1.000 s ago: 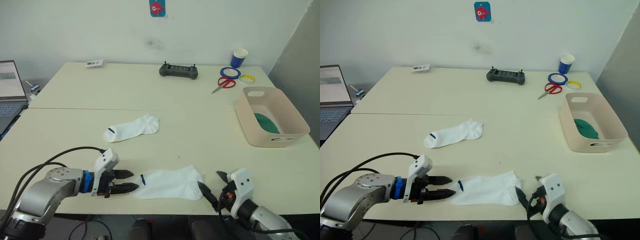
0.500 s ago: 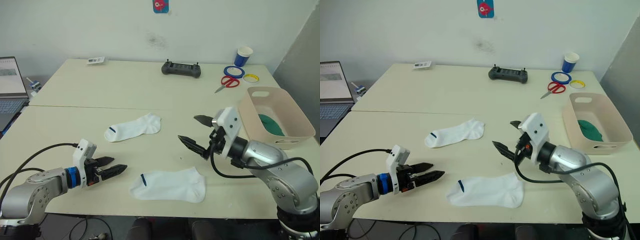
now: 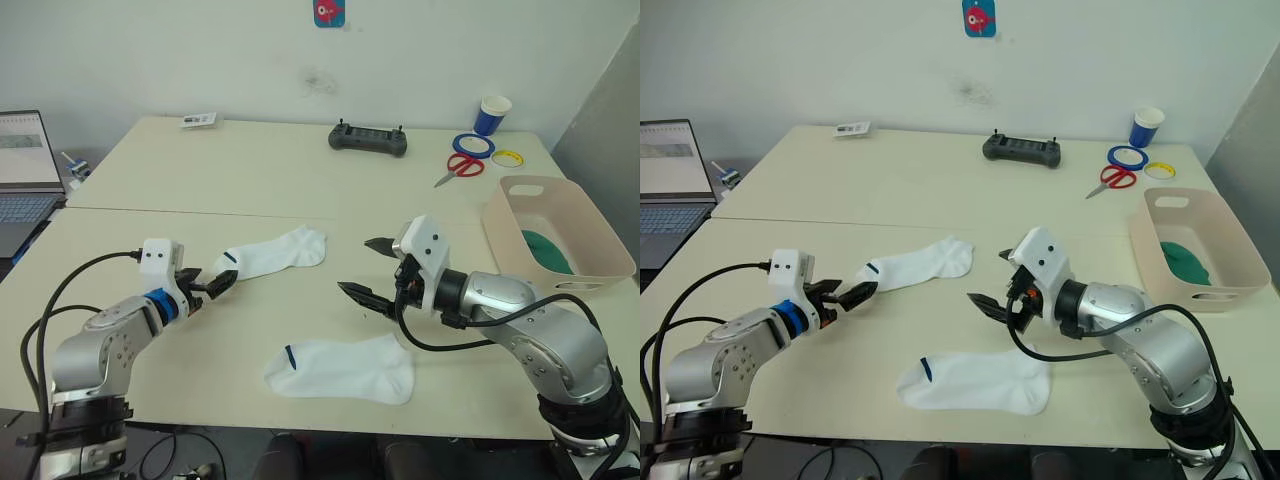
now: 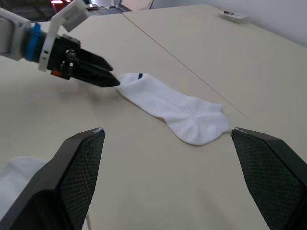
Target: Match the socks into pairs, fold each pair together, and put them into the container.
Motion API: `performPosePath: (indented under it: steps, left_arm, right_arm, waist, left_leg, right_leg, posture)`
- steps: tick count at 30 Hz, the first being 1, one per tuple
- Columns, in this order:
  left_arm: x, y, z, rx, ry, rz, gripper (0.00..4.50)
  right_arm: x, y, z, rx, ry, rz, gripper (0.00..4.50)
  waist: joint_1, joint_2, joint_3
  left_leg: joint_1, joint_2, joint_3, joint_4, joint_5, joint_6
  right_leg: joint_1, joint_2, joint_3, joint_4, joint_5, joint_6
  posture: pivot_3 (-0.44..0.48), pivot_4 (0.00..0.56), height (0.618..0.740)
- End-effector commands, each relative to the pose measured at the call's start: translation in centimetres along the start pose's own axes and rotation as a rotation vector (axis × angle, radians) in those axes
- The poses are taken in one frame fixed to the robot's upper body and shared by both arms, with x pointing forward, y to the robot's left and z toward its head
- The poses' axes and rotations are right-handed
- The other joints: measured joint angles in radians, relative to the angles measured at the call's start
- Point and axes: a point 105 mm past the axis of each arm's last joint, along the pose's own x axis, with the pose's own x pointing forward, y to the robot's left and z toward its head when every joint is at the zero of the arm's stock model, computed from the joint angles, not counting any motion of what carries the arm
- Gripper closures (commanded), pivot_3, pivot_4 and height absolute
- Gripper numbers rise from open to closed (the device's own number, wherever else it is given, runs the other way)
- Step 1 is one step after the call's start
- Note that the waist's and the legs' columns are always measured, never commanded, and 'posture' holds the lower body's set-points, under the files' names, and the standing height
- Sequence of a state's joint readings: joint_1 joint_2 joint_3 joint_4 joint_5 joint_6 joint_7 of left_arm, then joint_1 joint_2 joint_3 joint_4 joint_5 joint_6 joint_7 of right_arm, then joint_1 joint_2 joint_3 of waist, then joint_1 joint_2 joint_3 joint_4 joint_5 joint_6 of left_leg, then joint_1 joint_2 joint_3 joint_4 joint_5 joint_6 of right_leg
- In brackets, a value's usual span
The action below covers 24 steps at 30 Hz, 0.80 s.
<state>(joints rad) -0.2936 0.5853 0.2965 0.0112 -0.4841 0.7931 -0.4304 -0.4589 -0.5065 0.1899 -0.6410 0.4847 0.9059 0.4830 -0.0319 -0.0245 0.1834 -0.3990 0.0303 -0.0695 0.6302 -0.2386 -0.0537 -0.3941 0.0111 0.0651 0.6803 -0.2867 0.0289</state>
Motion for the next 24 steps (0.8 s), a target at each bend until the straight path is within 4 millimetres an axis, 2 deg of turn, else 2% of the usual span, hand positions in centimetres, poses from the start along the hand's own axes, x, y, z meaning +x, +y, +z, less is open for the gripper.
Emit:
performPosePath:
  steps: [1,11,15,24]
  left_arm:
    - [0.9,0.6,0.3,-0.009,0.004,0.063,0.02]
    - [1.9,-0.2,-0.4,-0.041,0.067,0.021,0.02]
    - [2.3,-0.8,-0.5,-0.065,0.069,0.002,0.90]
    - [1.9,-1.9,-0.7,-0.087,0.081,-0.077,3.83]
  right_arm:
    - [-0.3,0.1,1.2,-0.052,-0.035,-0.013,0.00]
    - [-0.6,-0.1,1.0,-0.049,-0.030,-0.042,0.00]
    - [-0.5,0.0,1.0,-0.049,-0.031,-0.036,0.00]
    - [-0.3,0.2,0.9,-0.053,-0.022,-0.024,0.00]
  waist:
    - [0.000,0.000,0.000]
    - [-0.001,0.000,0.000]
    - [-0.001,0.000,0.000]
    - [0.001,0.000,0.000]
  left_leg:
    - [0.000,0.000,0.000,0.000,0.000,0.000]
    - [0.000,0.000,-0.001,0.000,0.000,0.000]
    - [0.000,0.000,-0.001,0.000,0.000,0.000]
    - [0.001,0.000,-0.002,0.000,0.000,0.000]
  right_leg:
    - [0.000,0.000,0.000,0.000,0.001,-0.001]
    - [0.000,0.000,-0.002,0.001,0.001,-0.001]
    - [0.001,0.000,-0.002,0.001,0.000,0.001]
    - [0.001,0.000,-0.002,0.000,0.000,0.000]
  posture:
    - [0.000,0.150,0.740]
    - [0.000,0.150,0.740]
    - [0.000,0.150,0.740]
    - [0.000,0.150,0.740]
